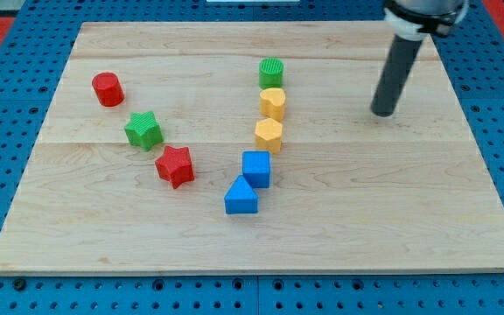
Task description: Move the arm towards the left center of the board
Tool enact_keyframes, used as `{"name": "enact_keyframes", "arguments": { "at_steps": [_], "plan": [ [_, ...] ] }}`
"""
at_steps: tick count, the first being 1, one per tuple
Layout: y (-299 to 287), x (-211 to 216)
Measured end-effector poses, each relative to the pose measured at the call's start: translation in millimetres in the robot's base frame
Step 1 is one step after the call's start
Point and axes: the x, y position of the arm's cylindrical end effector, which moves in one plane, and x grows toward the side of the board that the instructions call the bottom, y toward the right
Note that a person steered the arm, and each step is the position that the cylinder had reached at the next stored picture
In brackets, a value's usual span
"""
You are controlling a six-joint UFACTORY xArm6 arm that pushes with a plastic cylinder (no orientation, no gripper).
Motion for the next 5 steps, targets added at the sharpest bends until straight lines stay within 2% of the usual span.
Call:
{"name": "enact_keyframes", "arguments": {
  "at_steps": [5],
  "plan": [
    [-15.7,1.7]
  ]
}}
